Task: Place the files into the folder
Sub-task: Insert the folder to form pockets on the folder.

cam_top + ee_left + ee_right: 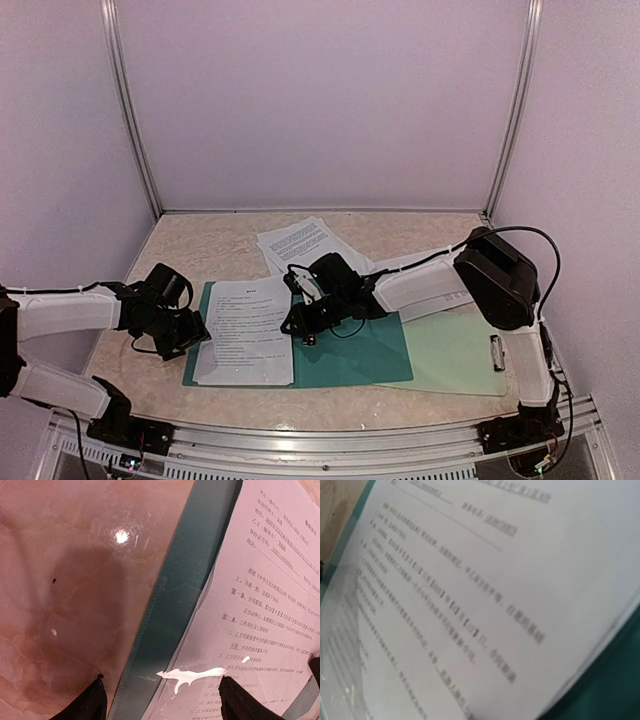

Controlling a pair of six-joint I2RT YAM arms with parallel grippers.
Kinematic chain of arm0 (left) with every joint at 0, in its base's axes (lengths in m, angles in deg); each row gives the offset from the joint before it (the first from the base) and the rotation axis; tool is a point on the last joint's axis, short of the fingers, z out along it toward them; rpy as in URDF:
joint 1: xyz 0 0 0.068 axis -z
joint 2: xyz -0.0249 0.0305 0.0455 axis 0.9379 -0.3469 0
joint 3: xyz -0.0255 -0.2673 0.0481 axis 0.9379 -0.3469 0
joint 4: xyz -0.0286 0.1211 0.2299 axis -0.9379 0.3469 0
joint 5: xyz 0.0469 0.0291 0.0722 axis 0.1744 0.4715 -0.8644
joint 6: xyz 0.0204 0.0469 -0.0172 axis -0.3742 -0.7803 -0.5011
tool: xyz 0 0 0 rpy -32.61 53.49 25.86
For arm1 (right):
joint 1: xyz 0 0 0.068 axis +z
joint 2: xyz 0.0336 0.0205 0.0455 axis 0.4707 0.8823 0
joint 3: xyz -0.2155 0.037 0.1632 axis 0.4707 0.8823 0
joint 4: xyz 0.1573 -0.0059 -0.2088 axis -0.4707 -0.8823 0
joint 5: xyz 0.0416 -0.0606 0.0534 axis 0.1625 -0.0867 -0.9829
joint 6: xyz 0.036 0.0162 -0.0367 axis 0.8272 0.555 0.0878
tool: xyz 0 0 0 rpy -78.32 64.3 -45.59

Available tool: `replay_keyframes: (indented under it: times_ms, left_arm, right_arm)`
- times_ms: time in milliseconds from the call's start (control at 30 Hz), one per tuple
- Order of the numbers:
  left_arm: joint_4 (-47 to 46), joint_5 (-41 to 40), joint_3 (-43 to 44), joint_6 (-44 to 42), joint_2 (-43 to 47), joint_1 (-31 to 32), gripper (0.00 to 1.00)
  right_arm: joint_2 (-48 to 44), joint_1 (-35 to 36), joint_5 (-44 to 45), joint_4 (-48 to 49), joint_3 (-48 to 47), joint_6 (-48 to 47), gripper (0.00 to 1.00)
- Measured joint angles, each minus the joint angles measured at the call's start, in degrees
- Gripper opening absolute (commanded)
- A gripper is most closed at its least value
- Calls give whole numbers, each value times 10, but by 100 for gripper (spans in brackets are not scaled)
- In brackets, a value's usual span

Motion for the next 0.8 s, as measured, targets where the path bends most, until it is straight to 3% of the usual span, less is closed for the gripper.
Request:
replay_keyframes:
  times_ms: [67, 200, 367, 800]
  left_arm:
    - [0, 0, 0, 0, 0, 0, 74]
    - [0, 0, 0, 0, 0, 3, 73]
    - [-3, 3, -1, 4, 0, 7, 72]
    - [-18, 7, -5, 18, -2, 12, 72]
  right_arm:
    - [0, 3, -1, 7, 4, 4, 19]
    - [-3, 6, -4, 14, 14, 9, 7]
    - [-5, 8, -4, 17, 23, 20, 0]
    - [-5, 9, -3, 27, 26, 46, 0]
